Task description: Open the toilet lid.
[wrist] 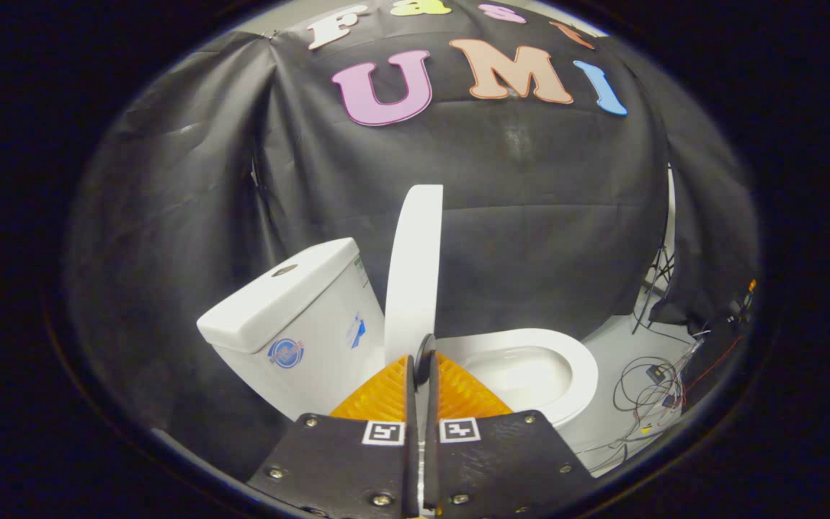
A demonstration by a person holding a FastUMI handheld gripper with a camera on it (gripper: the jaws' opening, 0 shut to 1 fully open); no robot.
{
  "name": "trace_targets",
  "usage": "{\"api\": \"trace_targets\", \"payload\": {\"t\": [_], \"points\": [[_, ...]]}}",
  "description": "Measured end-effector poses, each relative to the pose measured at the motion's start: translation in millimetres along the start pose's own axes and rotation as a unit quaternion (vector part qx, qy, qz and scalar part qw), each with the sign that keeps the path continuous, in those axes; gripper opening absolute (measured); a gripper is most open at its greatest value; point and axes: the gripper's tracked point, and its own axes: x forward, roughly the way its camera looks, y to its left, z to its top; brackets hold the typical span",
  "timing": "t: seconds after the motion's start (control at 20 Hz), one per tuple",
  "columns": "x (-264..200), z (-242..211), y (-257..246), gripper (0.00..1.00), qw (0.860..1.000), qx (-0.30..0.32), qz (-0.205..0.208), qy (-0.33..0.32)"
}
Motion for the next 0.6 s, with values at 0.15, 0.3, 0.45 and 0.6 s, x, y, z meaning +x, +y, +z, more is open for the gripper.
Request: {"api": "trace_targets", "payload": {"t": [0.15, 0.3, 0.45, 0.6], "points": [[1, 2, 14, 0.04, 1.000, 0.003, 0.011, -0.005], [2, 2, 27, 0.04, 1.000, -0.011, 0.012, -0.012], [2, 1, 42, 0.04, 0.999, -0.028, 0.019, -0.017], [1, 0, 54, 0.04, 0.999, -0.043, 0.022, -0.025]]}}
